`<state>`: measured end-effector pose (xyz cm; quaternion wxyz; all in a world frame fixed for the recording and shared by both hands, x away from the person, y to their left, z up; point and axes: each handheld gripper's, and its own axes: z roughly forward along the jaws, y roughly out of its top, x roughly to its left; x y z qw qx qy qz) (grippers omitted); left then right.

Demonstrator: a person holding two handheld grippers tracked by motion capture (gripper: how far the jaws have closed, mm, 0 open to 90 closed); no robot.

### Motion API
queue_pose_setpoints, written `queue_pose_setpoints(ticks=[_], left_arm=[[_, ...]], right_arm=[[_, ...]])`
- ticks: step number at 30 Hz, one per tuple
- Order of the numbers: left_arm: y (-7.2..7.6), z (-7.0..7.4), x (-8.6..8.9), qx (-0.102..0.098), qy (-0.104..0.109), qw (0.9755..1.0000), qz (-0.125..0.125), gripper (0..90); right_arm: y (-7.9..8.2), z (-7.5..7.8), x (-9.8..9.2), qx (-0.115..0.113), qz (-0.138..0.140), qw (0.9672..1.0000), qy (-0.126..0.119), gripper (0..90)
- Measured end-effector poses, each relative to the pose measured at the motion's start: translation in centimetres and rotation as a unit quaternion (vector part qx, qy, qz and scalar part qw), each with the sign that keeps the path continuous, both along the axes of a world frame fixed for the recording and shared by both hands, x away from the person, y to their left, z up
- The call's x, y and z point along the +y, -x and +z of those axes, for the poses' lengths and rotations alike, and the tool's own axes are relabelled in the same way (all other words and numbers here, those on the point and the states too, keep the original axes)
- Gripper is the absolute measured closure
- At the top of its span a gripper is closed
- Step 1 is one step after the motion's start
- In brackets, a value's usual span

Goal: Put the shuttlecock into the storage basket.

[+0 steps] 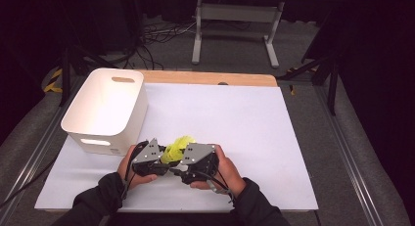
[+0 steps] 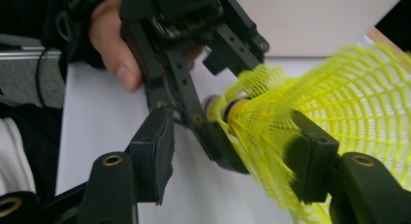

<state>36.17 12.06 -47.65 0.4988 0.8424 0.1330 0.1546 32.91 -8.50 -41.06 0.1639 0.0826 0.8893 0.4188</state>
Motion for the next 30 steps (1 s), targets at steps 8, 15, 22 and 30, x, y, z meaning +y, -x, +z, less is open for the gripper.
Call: queue_pose_setpoints(ticks=[8,15,22,30], left_arm=[[0.1,0.1,0.0,-0.007,-0.001,1.0000,0.002,50.6],[0.1,0.0,0.0,-0.009,-0.002,1.0000,0.001,52.3],[0.1,0.0,0.0,-0.011,-0.003,0.9999,0.000,52.7],[0.2,0.1,0.0,-0.014,-0.001,0.9999,-0.001,53.3]], right_arm=[[0.2,-0.1,0.3,0.011,0.011,0.9999,-0.007,42.8],[0.6,0.3,0.4,0.003,0.011,0.9999,-0.001,38.6],[0.7,1.3,-0.3,-0.013,-0.006,0.9999,-0.002,35.5],[1.0,2.6,-1.1,-0.022,-0.016,0.9996,0.011,31.7]])
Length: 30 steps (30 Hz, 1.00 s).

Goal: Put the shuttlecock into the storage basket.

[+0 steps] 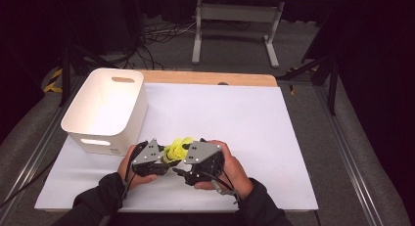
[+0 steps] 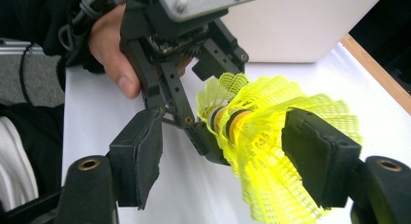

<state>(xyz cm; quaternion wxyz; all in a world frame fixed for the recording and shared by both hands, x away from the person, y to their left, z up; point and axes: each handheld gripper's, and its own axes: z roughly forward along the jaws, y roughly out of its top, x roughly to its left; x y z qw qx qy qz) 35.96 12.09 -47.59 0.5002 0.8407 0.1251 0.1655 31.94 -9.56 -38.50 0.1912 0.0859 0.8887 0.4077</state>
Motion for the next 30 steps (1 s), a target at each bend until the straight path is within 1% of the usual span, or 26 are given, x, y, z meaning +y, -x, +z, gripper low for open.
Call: queue_pose_setpoints(ticks=[3,5,7,9,11,14,15,18,19,20,24,26,28,29,30], left_arm=[[0.0,0.0,0.1,-0.001,0.002,1.0000,0.000,53.5],[0.0,0.1,0.1,-0.002,0.002,1.0000,0.000,53.5],[0.1,0.1,0.2,-0.001,0.005,1.0000,0.000,53.6],[0.1,0.1,0.2,-0.003,0.006,1.0000,0.000,53.7],[0.1,0.1,0.2,-0.004,0.006,1.0000,0.001,53.7],[0.2,0.2,0.3,-0.002,0.012,0.9999,0.001,53.7],[0.2,0.2,0.4,-0.004,0.011,0.9999,0.001,53.7],[0.3,0.2,0.4,-0.004,0.011,0.9999,0.002,53.7],[0.2,0.3,0.5,-0.007,0.011,0.9999,0.002,53.7],[0.3,0.3,0.5,-0.004,0.014,0.9999,0.002,53.6],[0.4,0.3,0.6,-0.006,0.014,0.9999,0.004,53.5],[0.4,0.3,0.6,-0.005,0.015,0.9999,0.004,53.4],[0.4,0.4,0.6,-0.006,0.017,0.9998,0.003,53.5],[0.5,0.4,0.6,-0.008,0.016,0.9998,0.004,53.4],[0.5,0.4,0.7,-0.008,0.016,0.9998,0.004,53.5]], right_arm=[[0.0,0.3,-0.3,-0.001,-0.005,1.0000,-0.004,30.8],[0.0,0.4,-0.5,-0.007,-0.009,0.9999,-0.004,29.4],[0.1,0.7,-0.9,-0.010,-0.012,0.9998,-0.011,28.7],[0.2,1.0,-1.3,-0.019,-0.017,0.9995,-0.018,27.9],[0.4,1.3,-1.9,-0.027,-0.022,0.9989,-0.030,27.0],[0.6,1.8,-2.8,-0.046,-0.032,0.9974,-0.046,26.0],[0.6,1.9,-3.2,-0.051,-0.036,0.9968,-0.050,25.5],[0.6,2.1,-4.5,-0.061,-0.054,0.9946,-0.065,24.5],[0.6,2.1,-4.9,-0.064,-0.062,0.9938,-0.067,23.9],[0.6,2.1,-5.4,-0.069,-0.070,0.9928,-0.068,23.8],[0.3,1.5,-7.2,-0.082,-0.099,0.9893,-0.069,22.0],[0.3,1.3,-7.5,-0.081,-0.101,0.9891,-0.069,21.8],[0.1,0.6,-8.5,-0.079,-0.105,0.9883,-0.077,21.4],[0.0,0.0,-9.0,-0.082,-0.116,0.9875,-0.068,20.6],[-0.1,-0.2,-9.2,-0.081,-0.118,0.9875,-0.067,20.3]])
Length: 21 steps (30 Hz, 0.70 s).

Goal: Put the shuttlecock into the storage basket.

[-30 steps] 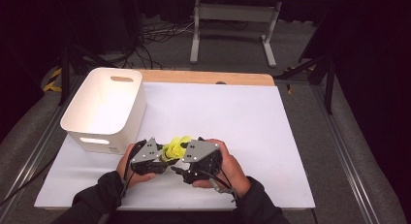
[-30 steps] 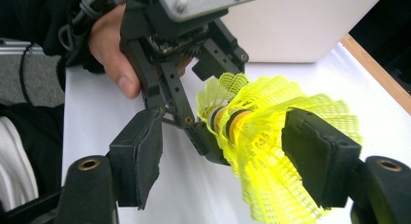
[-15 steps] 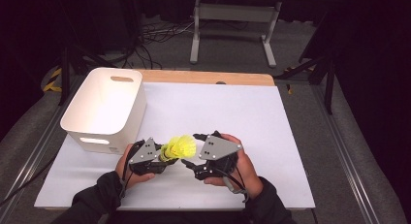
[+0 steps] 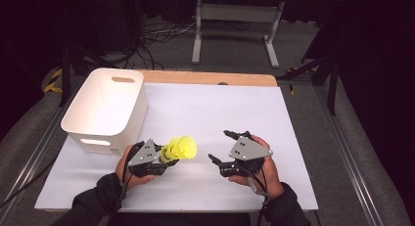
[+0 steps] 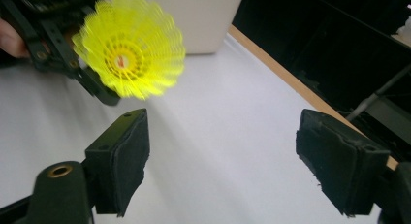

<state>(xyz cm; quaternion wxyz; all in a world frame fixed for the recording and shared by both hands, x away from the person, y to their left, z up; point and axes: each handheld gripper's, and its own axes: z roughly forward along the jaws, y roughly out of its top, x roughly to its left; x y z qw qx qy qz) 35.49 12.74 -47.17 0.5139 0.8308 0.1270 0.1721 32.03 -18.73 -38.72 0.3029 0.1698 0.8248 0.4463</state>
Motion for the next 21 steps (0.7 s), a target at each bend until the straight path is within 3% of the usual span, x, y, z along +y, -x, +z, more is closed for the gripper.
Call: queue_pose_setpoints(ticks=[15,21], left_arm=[[0.2,0.4,0.5,-0.007,0.006,1.0000,0.002,53.5],[0.3,0.8,1.0,-0.010,0.014,0.9998,0.007,53.4]], right_arm=[[-0.4,-3.6,-1.9,0.000,-0.055,0.9984,-0.006,16.2],[-0.2,-4.8,-2.1,0.001,-0.062,0.9981,-0.006,16.0]])
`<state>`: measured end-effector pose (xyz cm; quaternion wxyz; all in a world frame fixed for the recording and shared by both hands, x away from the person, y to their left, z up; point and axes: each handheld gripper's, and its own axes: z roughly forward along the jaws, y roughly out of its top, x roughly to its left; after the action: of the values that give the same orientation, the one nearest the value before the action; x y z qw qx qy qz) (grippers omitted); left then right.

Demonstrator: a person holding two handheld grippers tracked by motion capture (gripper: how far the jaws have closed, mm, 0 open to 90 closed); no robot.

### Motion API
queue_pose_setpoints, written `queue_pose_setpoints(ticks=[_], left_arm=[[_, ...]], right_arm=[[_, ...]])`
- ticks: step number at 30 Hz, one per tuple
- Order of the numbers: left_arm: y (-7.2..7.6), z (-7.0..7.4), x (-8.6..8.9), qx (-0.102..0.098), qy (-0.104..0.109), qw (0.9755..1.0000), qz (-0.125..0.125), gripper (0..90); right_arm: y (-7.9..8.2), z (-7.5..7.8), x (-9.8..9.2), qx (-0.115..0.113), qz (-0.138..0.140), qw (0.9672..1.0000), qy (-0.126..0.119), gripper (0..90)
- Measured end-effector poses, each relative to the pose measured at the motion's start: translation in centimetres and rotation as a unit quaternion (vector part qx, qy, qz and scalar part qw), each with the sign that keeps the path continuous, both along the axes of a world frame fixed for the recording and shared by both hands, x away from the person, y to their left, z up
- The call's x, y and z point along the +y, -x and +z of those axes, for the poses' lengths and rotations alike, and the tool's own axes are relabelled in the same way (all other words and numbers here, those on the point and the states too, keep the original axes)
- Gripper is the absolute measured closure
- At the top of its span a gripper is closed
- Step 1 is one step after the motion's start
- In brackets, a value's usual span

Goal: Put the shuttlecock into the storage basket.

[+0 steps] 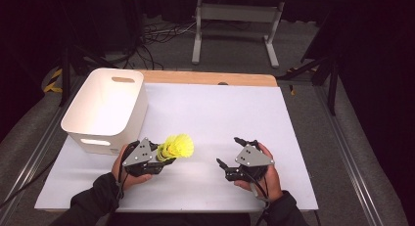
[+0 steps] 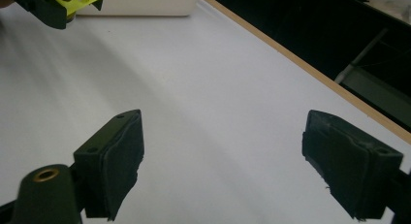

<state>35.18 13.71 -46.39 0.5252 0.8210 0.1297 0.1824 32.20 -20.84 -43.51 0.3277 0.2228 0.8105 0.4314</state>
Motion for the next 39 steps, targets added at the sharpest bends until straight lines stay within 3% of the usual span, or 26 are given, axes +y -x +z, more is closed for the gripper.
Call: queue_pose_setpoints(ticks=[2,6,13,21,39], left_arm=[[0.1,0.1,0.2,-0.001,0.003,1.0000,0.000,53.4],[0.2,0.4,0.7,-0.003,0.009,0.9999,0.004,53.4],[0.2,0.6,1.3,-0.007,0.011,0.9999,0.009,53.4],[0.2,0.9,1.8,-0.011,0.017,0.9997,0.014,53.3],[0.3,1.5,2.7,-0.016,0.028,0.9992,0.024,53.3]], right_arm=[[0.3,-0.4,0.0,-0.005,0.003,1.0000,-0.007,16.1],[0.7,-1.0,0.1,-0.012,0.007,0.9999,0.008,16.0],[0.7,-1.7,-0.4,0.001,-0.003,1.0000,0.007,15.7],[0.7,-2.1,-1.0,-0.004,-0.012,0.9999,-0.002,15.8],[0.5,-2.8,-0.8,0.000,-0.011,0.9999,0.006,15.8]])
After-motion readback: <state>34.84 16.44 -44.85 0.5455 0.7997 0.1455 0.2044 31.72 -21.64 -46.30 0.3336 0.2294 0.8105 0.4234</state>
